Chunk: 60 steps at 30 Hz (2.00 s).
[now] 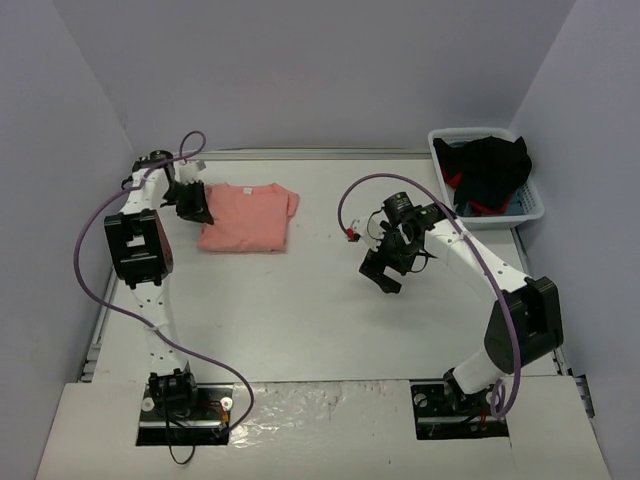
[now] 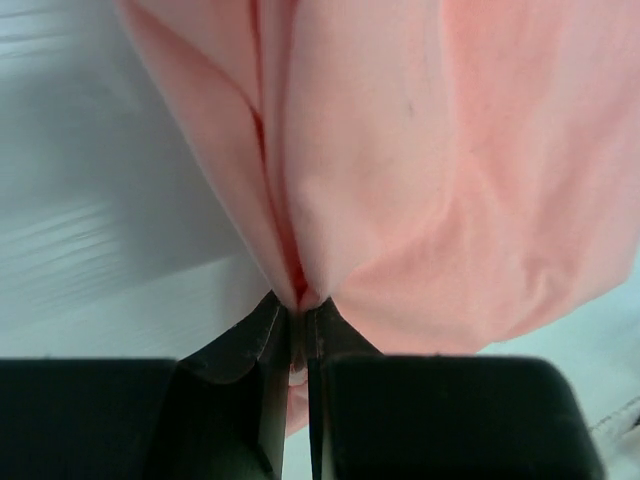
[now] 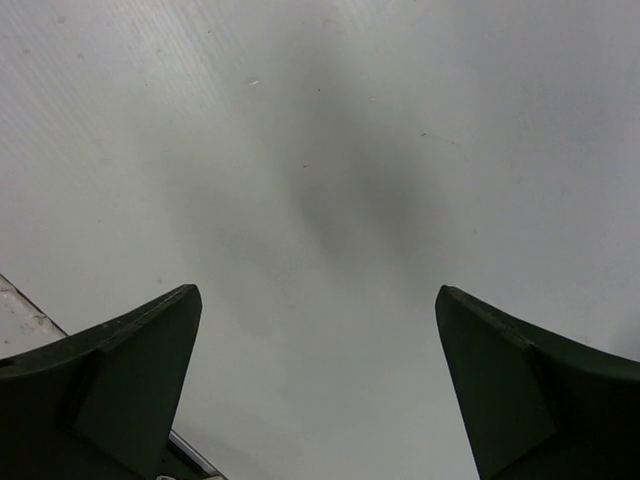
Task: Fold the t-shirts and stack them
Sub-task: Put the neatly folded tshirt into the corner of the board with the left arm
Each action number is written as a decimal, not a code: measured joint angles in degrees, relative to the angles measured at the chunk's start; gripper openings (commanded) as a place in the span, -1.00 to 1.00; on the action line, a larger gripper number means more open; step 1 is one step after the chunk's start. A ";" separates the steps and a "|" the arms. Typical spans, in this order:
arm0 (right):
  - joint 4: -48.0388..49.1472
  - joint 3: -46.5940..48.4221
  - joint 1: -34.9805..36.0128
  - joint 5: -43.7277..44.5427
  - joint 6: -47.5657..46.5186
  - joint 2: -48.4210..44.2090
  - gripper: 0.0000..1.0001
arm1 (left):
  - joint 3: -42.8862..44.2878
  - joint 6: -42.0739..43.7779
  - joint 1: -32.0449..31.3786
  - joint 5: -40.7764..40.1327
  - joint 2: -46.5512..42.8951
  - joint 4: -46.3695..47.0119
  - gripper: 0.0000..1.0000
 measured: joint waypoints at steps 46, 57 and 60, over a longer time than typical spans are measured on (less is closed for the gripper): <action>2.12 0.04 -7.17 -3.72 1.79 12.26 1.00 | 28.61 0.17 11.10 -23.34 15.21 4.63 -0.95; 2.21 0.28 -7.39 -3.63 1.99 15.39 1.00 | 31.10 0.61 11.15 -26.62 18.43 6.47 -0.95; 2.14 0.66 -7.43 -3.63 1.99 15.39 1.00 | 31.76 0.70 11.15 -27.43 18.47 6.86 -0.95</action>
